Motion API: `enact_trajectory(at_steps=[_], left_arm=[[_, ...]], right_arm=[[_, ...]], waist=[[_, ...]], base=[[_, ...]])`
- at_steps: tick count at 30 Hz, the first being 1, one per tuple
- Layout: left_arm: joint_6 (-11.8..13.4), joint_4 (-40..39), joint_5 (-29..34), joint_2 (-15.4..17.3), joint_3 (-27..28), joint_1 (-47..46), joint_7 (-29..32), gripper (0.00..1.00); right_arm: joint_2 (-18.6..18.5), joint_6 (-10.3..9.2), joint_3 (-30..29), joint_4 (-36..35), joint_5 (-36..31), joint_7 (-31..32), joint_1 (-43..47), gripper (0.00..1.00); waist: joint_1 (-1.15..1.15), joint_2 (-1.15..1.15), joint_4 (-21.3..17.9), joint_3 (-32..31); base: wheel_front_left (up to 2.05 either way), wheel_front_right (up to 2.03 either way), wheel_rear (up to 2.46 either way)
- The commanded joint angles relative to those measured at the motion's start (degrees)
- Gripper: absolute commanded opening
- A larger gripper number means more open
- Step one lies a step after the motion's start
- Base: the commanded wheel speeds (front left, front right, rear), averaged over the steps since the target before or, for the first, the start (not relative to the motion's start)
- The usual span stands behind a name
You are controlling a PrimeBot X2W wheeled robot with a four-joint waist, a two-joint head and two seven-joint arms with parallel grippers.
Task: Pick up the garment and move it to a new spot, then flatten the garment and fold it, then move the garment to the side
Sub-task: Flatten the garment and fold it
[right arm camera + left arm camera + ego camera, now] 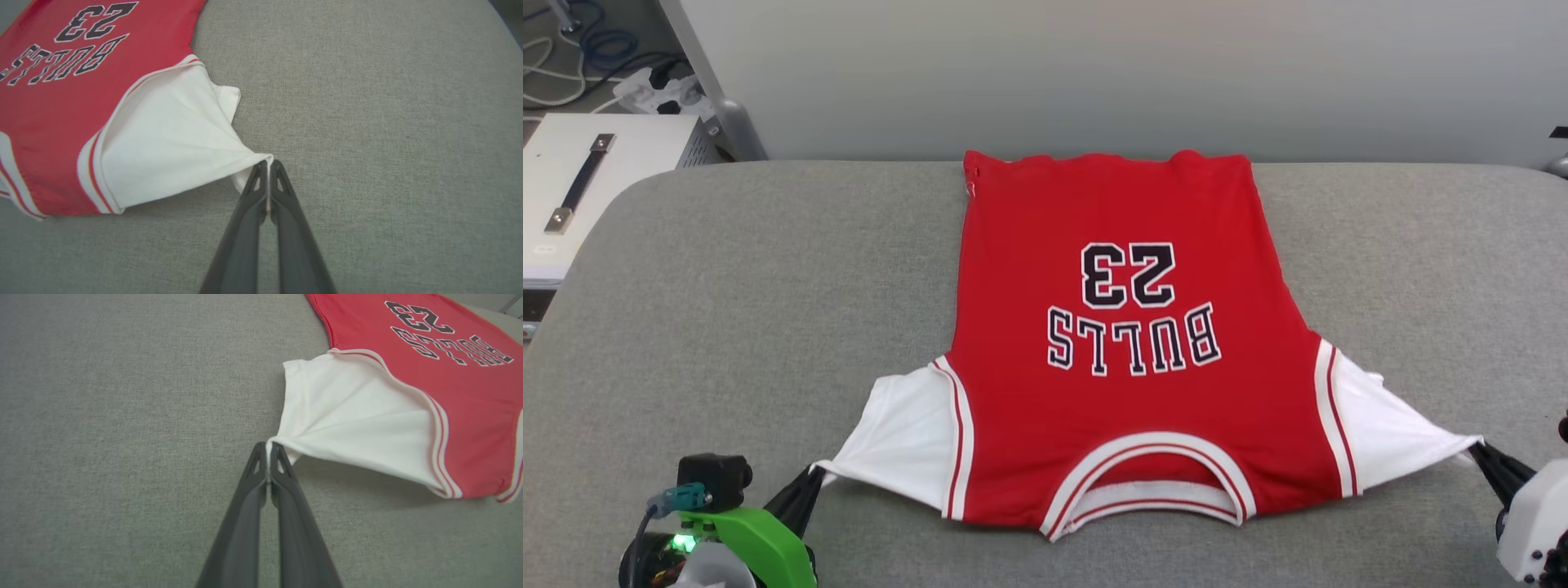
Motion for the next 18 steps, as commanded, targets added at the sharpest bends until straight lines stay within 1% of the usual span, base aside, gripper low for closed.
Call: enact_trajectory(at_steps=[1, 6, 10, 15, 18], left_arm=[[0.7, -1.1, -0.5, 1.3, 0.4, 2.0, 0.7, 0.00], [2.0, -7.3, -2.5, 3.0, 0.2, 7.2, 4.4, 0.00], [2.7, -12.0, -3.6, 3.9, -0.4, 10.3, 7.2, 0.00], [3.3, -16.3, -4.6, 4.0, -1.1, 11.0, 9.6, 0.00], [3.3, -19.1, -5.0, 4.1, -1.8, 10.6, 11.7, 0.00]], right_arm=[[-1.0, -0.12, -1.1, -1.3, 0.8, 1.5, 2.3, 0.00], [-1.8, -0.12, -5.3, -7.9, 2.0, 7.8, 10.4, 0.00], [-1.5, -0.12, -8.9, -12.4, 2.0, 12.3, 15.8, 0.00], [-0.3, -0.12, -12.3, -16.3, -0.1, 16.4, 18.7, 0.00], [-0.1, -0.12, -12.9, -18.6, -1.8, 19.2, 18.8, 0.00]], waist=[[0.01, 0.00, -0.5, -1.6], [0.01, 0.00, -0.6, -2.7], [0.01, 0.00, -0.6, -2.5], [0.01, 0.00, -0.5, -1.6], [0.01, 0.00, -0.2, -0.6]], base=[[0.00, 0.00, 0.00], [0.00, 0.00, 0.00], [0.00, 0.00, 0.00], [0.00, 0.00, 0.00], [0.00, 0.00, 0.00]])
